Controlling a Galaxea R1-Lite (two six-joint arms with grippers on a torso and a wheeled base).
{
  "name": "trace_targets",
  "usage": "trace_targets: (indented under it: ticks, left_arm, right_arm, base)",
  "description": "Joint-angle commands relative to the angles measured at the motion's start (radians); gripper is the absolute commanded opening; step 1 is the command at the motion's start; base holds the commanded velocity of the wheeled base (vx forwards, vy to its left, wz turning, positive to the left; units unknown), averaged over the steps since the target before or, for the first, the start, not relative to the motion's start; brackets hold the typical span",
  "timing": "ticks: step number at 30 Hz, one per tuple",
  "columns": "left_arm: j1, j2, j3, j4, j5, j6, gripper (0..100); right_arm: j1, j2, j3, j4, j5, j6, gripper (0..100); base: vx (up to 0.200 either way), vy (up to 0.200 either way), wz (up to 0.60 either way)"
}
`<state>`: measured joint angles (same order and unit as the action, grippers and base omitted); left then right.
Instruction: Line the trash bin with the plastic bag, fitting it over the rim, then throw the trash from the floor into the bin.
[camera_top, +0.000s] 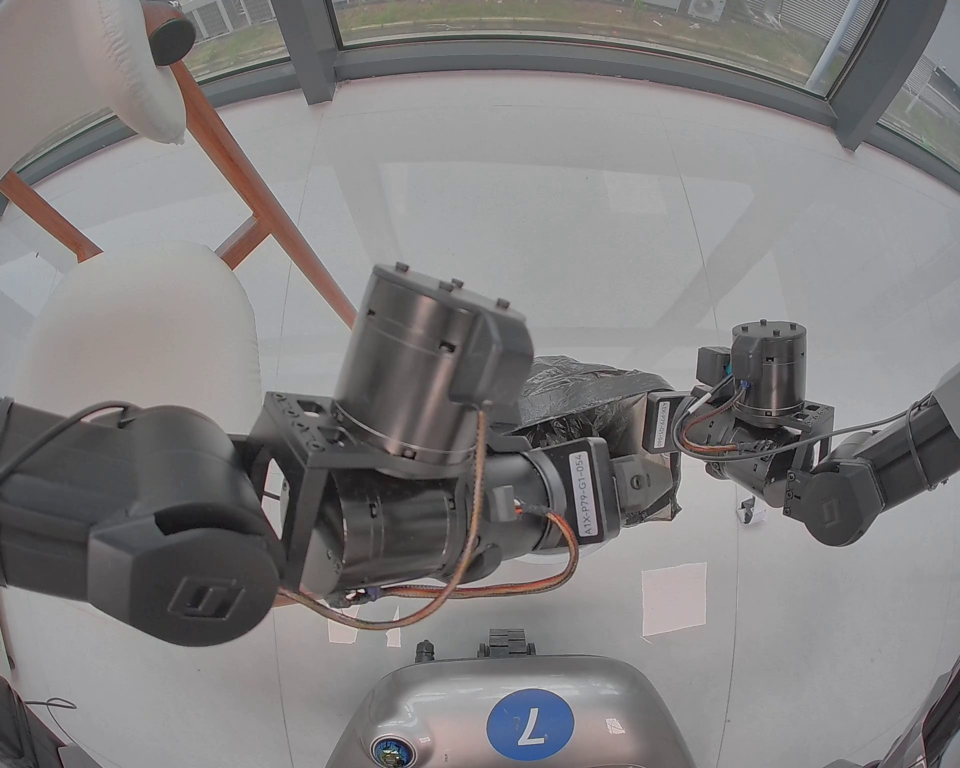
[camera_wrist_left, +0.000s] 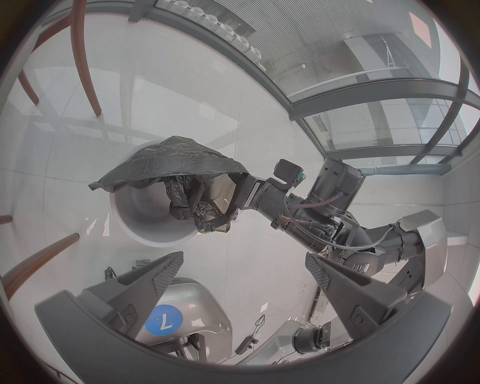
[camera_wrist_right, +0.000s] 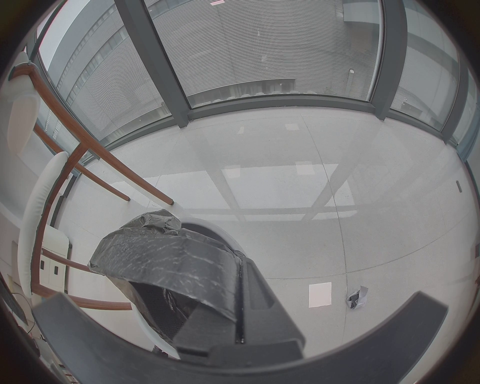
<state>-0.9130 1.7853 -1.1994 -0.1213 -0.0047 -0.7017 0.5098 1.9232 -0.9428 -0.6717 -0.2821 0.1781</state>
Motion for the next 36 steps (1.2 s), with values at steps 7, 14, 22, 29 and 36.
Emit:
trace_targets:
  ticks: [7,14,22,29,36]
  left_arm:
    - [0.002,0.092,-0.031,0.006,0.009,-0.122,100]
    - [0.005,0.189,-0.043,0.003,0.065,-0.142,100]
    - [0.046,0.293,-0.244,0.069,0.158,-0.148,100]
    - [0.100,0.356,-0.335,0.124,0.164,-0.148,100]
    - [0.108,0.402,-0.367,0.123,0.181,-0.147,100]
  right_arm:
    - [0.003,-0.001,-0.008,-0.002,0.008,0.001,0]
    - [0.003,0.008,-0.039,-0.002,-0.002,0.003,0]
    - [0.003,0.010,-0.042,-0.002,-0.006,0.003,0]
    - [0.004,0.008,-0.042,-0.002,-0.005,0.003,0]
    - [0.007,0.007,-0.039,-0.002,-0.005,0.003,0]
  base:
    - [0.000,0.000,0.00]
    - [0.000,0.000,0.00]
    - [0.000,0.000,0.00]
    - [0.000,0.000,0.00]
    - [0.000,0.000,0.00]
